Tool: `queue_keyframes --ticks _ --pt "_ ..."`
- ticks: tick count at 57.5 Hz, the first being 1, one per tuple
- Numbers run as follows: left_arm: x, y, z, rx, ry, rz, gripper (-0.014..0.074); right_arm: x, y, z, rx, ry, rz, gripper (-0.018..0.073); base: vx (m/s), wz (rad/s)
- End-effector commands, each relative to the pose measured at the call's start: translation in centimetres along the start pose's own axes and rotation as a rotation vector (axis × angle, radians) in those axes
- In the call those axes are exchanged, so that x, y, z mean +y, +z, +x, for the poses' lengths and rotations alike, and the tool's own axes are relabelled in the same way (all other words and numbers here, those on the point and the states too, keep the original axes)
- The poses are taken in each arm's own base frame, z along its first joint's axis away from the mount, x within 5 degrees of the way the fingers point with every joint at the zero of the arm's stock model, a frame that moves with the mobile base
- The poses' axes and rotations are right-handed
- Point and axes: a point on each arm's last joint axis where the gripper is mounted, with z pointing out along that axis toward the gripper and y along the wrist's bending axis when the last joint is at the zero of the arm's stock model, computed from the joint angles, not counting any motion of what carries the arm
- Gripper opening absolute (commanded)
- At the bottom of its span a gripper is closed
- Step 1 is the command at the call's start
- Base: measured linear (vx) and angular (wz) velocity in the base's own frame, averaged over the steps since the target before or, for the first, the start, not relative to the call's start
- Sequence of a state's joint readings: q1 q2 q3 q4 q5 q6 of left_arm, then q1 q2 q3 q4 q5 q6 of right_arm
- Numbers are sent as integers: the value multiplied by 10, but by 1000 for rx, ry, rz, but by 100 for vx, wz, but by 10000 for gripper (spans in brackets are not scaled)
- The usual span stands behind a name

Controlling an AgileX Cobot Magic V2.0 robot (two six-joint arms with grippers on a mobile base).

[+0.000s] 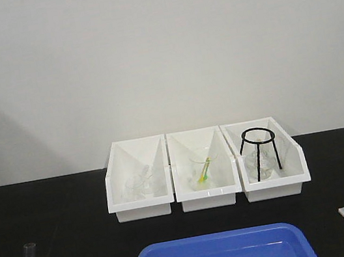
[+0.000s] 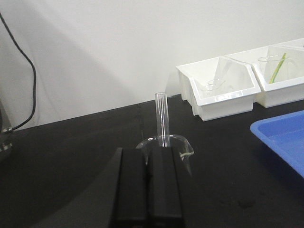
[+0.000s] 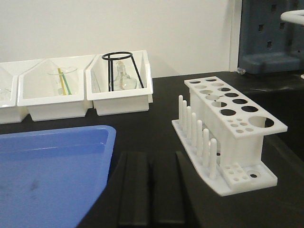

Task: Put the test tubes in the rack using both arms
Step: 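Lower the left gripper around the glass test tube in the beaker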

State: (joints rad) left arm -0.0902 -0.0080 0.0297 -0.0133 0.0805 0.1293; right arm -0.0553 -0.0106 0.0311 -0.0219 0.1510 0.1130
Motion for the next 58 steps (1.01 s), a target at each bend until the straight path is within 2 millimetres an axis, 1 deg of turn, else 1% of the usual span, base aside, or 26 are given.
queue_keyframes --ticks 1,19,48,55,58 --pt "0 -1 0 -74 -12 -8 -20 0 0 -4 -80 -12 -2 -7 15 -5" --pt "0 -1 0 -74 -12 -8 -20 0 0 -4 -80 -12 -2 -7 8 -2" --pt "0 -1 0 -74 -12 -8 -20 0 0 -5 -87 -12 -3 -7 1 0" --pt "0 -1 -1 -87 -11 -10 -20 1 0 -10 -136 -11 -9 -7 0 0" --pt "1 -1 -5 -116 -11 -13 -20 1 -1 -13 -175 -12 -13 -7 0 0"
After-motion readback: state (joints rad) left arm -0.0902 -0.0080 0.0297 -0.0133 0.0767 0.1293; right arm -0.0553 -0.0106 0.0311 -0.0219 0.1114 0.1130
